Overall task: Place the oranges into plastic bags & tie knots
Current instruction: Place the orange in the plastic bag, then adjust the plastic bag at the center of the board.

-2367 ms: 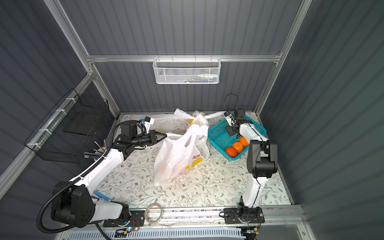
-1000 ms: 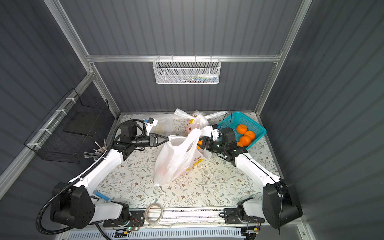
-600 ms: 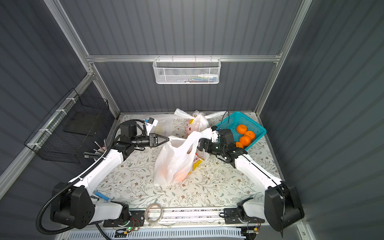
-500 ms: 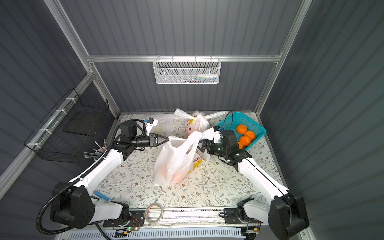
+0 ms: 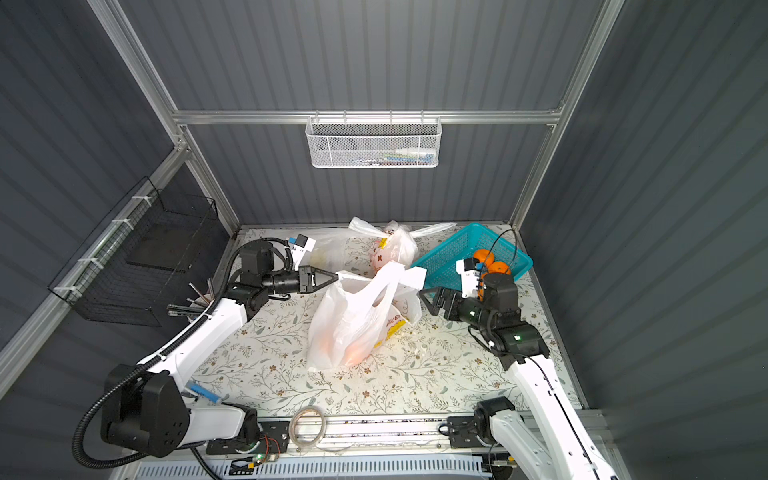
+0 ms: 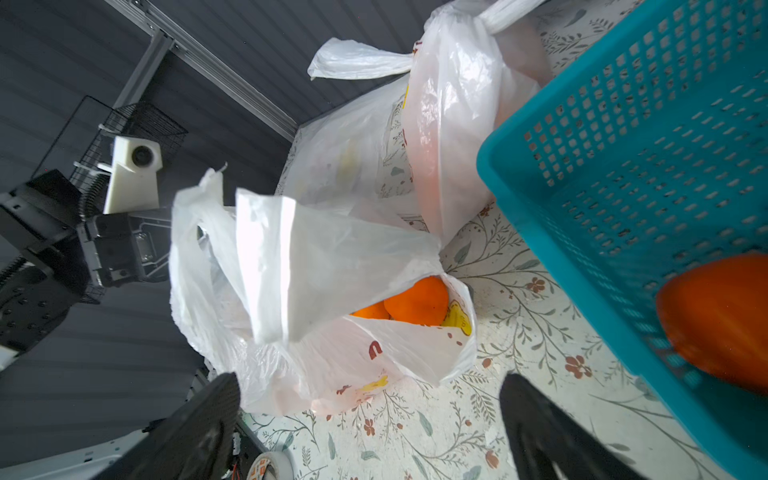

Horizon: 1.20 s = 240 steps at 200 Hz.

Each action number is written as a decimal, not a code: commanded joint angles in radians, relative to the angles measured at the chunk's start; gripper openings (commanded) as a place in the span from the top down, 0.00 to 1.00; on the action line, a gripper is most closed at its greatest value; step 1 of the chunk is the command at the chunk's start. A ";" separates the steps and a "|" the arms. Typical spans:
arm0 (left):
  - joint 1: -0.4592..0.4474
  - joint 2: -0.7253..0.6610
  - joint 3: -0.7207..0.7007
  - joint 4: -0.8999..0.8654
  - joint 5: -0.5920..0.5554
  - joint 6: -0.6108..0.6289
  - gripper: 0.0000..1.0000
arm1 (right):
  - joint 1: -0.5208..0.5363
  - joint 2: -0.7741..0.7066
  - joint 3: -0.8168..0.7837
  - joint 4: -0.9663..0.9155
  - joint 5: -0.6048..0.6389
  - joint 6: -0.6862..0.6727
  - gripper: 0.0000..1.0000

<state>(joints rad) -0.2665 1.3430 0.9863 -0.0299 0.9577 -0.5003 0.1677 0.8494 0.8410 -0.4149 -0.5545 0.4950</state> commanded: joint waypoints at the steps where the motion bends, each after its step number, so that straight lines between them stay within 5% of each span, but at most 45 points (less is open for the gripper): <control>1: 0.003 0.009 -0.004 0.012 -0.002 0.008 1.00 | -0.008 0.067 0.071 0.021 -0.154 0.039 0.04; 87: 0.003 0.007 0.006 0.010 -0.003 0.014 1.00 | 0.065 0.261 0.188 0.054 -0.076 0.006 0.30; 127: 0.004 -0.003 0.016 -0.007 -0.011 0.034 1.00 | 0.070 0.299 0.210 0.053 0.000 -0.014 0.60; 144: 0.003 -0.019 0.033 -0.036 -0.036 0.066 0.90 | 0.070 0.301 0.215 0.050 0.010 -0.024 0.77; 173: 0.003 -0.068 0.062 -0.069 -0.089 0.135 0.58 | 0.055 0.302 0.221 0.050 0.001 -0.030 1.00; 213: -0.028 -0.176 0.078 -0.093 -0.198 0.246 0.43 | -0.014 0.318 0.221 0.071 -0.077 -0.001 1.00; 240: -0.215 -0.223 0.106 -0.182 -0.392 0.398 0.37 | -0.060 0.336 0.224 0.070 -0.113 0.007 1.00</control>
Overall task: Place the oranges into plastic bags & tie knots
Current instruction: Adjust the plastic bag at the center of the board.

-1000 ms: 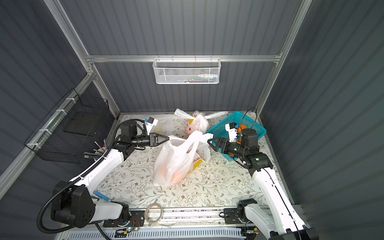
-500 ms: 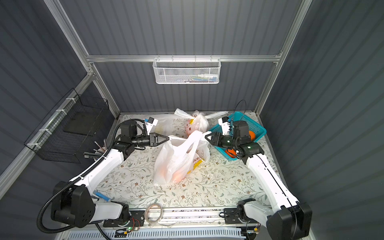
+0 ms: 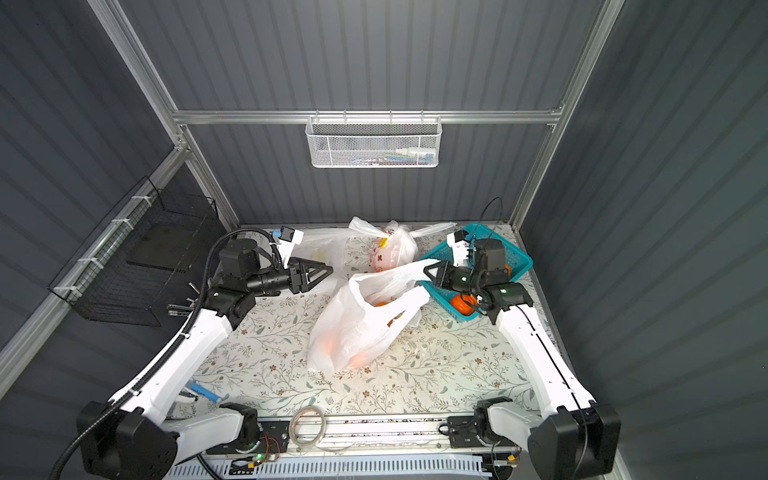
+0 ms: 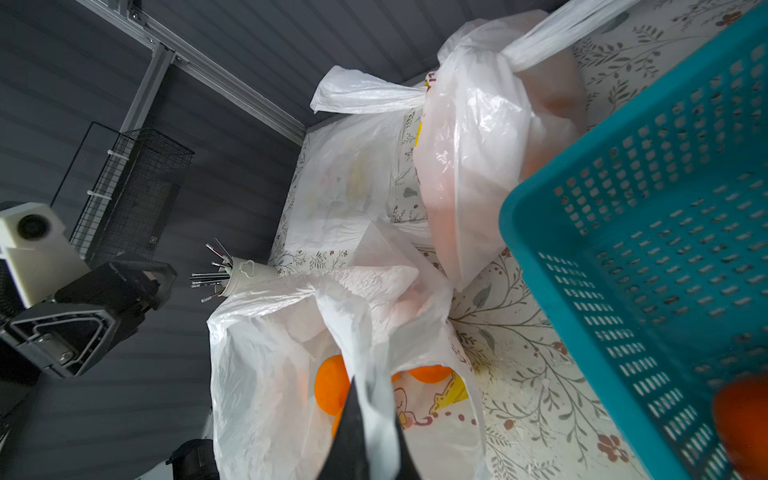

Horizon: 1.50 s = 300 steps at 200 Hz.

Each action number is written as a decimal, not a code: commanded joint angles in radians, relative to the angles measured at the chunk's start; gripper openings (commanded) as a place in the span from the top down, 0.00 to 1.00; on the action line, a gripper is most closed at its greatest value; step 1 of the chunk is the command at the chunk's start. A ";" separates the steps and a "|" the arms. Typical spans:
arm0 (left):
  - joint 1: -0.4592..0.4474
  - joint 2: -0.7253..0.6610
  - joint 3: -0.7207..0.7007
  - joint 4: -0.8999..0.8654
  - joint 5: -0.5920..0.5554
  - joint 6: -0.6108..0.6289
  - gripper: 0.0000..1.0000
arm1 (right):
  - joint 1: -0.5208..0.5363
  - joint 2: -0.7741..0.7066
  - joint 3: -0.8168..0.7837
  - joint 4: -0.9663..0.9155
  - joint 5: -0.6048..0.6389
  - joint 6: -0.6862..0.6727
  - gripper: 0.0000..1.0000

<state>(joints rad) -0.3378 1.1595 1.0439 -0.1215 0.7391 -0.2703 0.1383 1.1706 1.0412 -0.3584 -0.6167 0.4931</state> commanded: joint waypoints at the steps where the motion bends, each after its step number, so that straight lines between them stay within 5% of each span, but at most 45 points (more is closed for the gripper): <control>1: -0.151 -0.039 0.051 -0.093 -0.180 0.173 0.37 | -0.032 0.016 0.023 0.013 -0.051 0.009 1.00; 74: -0.803 0.060 0.151 -0.215 -0.873 0.356 0.33 | -0.080 0.038 0.008 0.022 -0.056 0.012 1.00; 115: -1.049 0.237 0.288 -0.266 -1.141 0.422 0.29 | -0.088 0.053 0.005 0.024 -0.048 0.011 1.00; 161: -1.155 0.428 0.425 -0.279 -1.448 0.428 0.23 | -0.096 0.063 0.003 0.038 -0.060 0.016 1.00; 237: -1.166 0.685 0.584 -0.319 -1.794 0.430 0.13 | -0.098 0.058 -0.008 0.055 -0.086 0.034 1.00; 254: -1.167 0.726 0.616 -0.322 -1.849 0.451 0.24 | -0.100 0.056 -0.013 0.056 -0.086 0.036 1.00; 300: -1.166 0.713 0.611 -0.309 -1.852 0.479 0.95 | -0.100 0.032 -0.003 0.047 -0.101 0.051 1.00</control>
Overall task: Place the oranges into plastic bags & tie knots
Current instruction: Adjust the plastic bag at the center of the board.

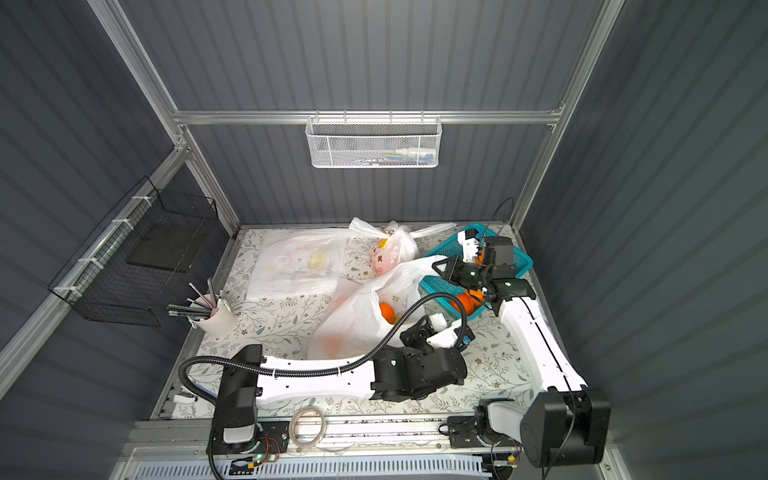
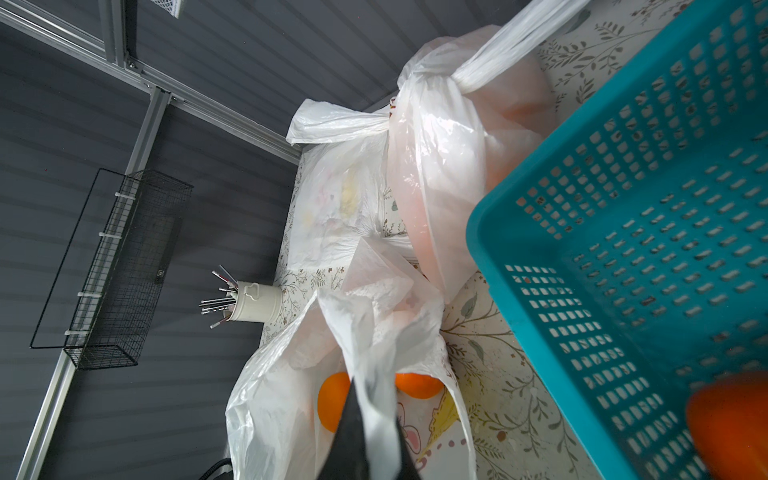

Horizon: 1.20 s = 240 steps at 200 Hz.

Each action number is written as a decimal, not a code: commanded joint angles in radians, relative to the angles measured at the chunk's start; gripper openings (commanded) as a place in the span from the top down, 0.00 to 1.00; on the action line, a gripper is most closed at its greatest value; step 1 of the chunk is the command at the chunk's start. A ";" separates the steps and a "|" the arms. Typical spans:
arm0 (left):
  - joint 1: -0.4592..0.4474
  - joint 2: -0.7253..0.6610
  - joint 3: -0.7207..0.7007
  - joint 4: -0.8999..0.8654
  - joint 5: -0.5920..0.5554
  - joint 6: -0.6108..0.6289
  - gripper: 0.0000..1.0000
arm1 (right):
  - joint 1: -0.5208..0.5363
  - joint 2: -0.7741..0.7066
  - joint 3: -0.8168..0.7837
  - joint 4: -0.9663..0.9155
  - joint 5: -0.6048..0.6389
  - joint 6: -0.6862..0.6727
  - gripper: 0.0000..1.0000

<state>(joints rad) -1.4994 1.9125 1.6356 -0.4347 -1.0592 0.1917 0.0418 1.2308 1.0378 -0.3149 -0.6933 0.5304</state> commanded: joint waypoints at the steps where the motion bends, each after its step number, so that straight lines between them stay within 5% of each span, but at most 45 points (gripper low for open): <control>1: -0.004 -0.042 0.018 0.004 -0.053 0.017 0.96 | -0.003 -0.030 0.000 0.002 -0.025 0.014 1.00; 58: 0.020 -0.392 -0.171 0.125 0.030 0.101 1.00 | 0.000 -0.136 0.050 -0.031 -0.065 0.071 1.00; 103: 0.244 -0.695 -0.207 0.069 0.331 0.140 1.00 | 0.006 -0.226 0.144 -0.045 -0.027 0.166 1.00; 178: 0.705 -0.747 -0.097 0.047 0.924 0.062 1.00 | 0.025 -0.321 0.230 -0.004 0.075 0.267 1.00; 210: 0.883 -0.679 -0.124 0.120 1.193 -0.071 1.00 | 0.027 -0.338 0.195 -0.021 0.125 0.238 1.00; 240: 1.048 -0.613 -0.206 0.302 1.567 -0.216 1.00 | 0.026 -0.321 0.128 -0.001 0.137 0.199 0.93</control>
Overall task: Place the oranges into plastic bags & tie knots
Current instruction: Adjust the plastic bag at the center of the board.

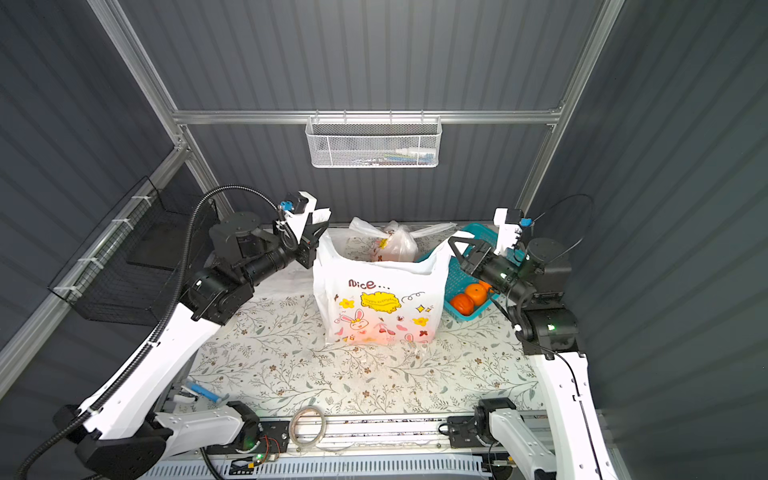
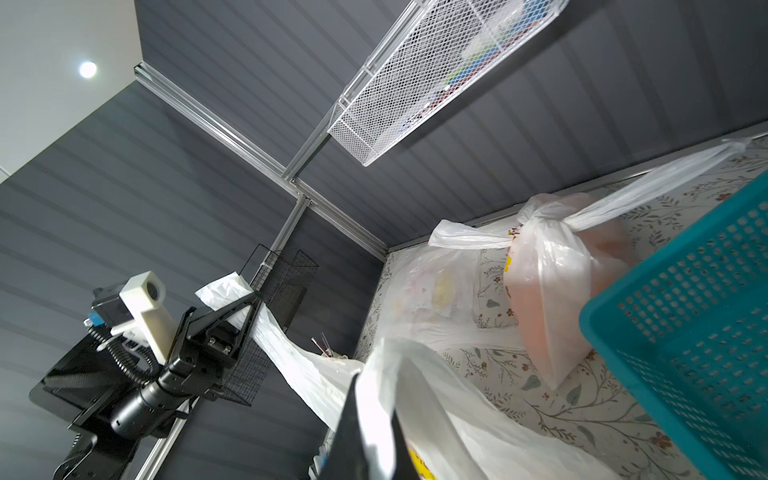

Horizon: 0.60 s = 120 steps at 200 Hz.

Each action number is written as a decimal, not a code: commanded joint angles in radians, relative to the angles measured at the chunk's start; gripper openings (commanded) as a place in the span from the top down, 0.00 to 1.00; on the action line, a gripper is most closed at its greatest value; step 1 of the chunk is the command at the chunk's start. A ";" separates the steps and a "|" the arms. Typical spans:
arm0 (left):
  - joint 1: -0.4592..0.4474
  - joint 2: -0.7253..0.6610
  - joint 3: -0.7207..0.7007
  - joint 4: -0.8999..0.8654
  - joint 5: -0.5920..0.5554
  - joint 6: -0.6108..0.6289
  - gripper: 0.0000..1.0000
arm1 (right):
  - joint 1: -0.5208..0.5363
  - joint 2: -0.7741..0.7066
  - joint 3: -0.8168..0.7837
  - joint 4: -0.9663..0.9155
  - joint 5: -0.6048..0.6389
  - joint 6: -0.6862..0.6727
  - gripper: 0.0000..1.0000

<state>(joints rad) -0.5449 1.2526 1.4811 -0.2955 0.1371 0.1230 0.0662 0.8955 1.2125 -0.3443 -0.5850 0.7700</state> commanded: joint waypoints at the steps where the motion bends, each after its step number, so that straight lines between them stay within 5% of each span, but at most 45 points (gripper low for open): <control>1: 0.097 0.050 -0.054 0.171 0.379 -0.151 1.00 | 0.001 0.016 -0.048 0.030 0.025 -0.042 0.93; 41: 0.185 0.170 -0.103 0.380 0.715 -0.269 1.00 | -0.016 0.047 -0.046 0.003 -0.042 -0.166 0.70; 84: 0.196 0.222 -0.079 0.374 0.811 -0.235 1.00 | -0.041 -0.046 0.054 -0.144 -0.003 -0.358 0.29; 120: 0.211 0.247 -0.020 0.367 0.918 -0.215 1.00 | -0.036 -0.151 0.037 -0.061 -0.129 -0.457 0.11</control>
<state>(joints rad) -0.3473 1.4864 1.4063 0.0448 0.9234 -0.1017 0.0277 0.8001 1.2537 -0.4591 -0.6083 0.4179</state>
